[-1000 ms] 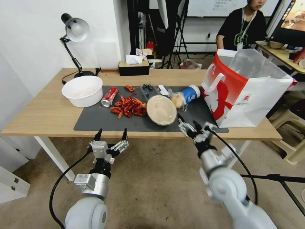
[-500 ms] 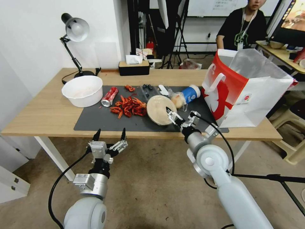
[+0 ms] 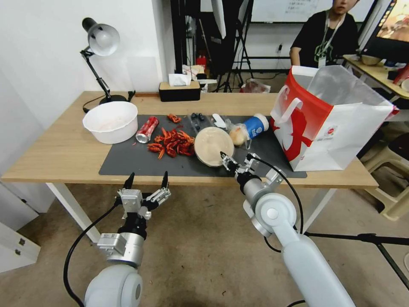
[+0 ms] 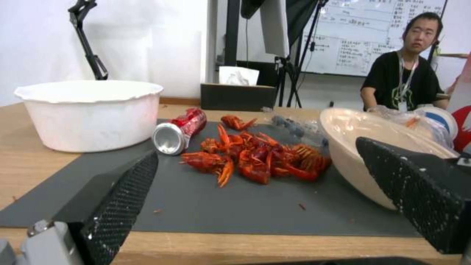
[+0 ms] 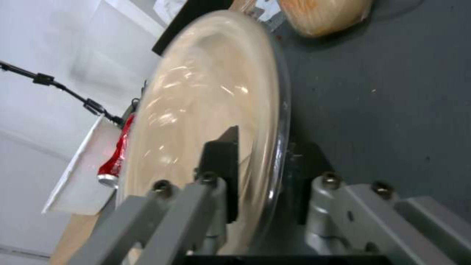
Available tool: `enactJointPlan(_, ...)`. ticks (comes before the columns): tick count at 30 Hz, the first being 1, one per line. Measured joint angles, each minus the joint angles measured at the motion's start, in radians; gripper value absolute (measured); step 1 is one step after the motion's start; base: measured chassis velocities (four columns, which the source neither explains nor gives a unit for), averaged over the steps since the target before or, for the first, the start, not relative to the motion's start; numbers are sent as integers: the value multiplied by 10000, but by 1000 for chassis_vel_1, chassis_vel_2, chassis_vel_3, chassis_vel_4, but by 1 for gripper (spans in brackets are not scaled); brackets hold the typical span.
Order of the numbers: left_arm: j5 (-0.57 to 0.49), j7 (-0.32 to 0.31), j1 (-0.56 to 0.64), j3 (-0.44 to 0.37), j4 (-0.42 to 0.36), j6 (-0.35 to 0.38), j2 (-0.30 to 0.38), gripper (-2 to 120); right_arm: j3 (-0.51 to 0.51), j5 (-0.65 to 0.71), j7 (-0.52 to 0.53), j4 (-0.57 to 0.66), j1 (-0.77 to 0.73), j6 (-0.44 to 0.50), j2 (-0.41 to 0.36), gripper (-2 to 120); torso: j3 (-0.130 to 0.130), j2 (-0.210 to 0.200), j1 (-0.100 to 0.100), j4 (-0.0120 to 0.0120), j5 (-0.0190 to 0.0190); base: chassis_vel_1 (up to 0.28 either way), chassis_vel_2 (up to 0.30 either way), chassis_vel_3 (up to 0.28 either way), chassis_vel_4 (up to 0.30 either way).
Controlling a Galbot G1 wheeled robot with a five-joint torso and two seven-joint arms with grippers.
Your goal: Pick up the trash from the table and place it into the takeout bag.
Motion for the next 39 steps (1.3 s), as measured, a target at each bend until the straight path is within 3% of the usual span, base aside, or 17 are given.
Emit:
enactJointPlan(2,1,-1,2,25,4,-15,-16,100,44,-46,-23,72,-48,4,-53,6,0,1,0,0,0,0,0,0,0)
enactJointPlan(8,14,-1,31,45,5,-49,-26,100,161,-362,-404,305,-186,107,-224,1,0,1,0,1,1,0,0,0,0)
enactJointPlan(11,19,0,54,46,5,-62,-25,100,274,-760,-1102,526,-323,367,-389,1,0,0,0,1,1,0,0,0,0)
enactJointPlan(14,24,1,66,51,4,-73,-24,100,821,-1380,-2715,1025,-448,900,-727,1,0,1,-2,2,2,0,0,0,0)
enactJointPlan(18,32,3,77,68,-15,-77,-22,100,1745,-1890,-3466,1495,-306,1248,-1153,1,0,1,-2,0,3,0,0,0,0)
enactJointPlan(25,75,10,88,125,-39,-89,-37,100,3320,-3117,-3216,1807,327,1332,-1935,1,1,0,-1,2,4,0,0,0,0)
enactJointPlan(32,145,22,121,189,-54,-122,-62,100,4952,-5115,-2510,1425,944,513,-2881,1,1,0,-1,0,4,0,0,0,0)
enactJointPlan(39,202,35,148,250,-61,-154,-90,100,5293,-6133,-1888,930,1053,22,-3288,1,1,1,-1,1,2,0,0,0,0)
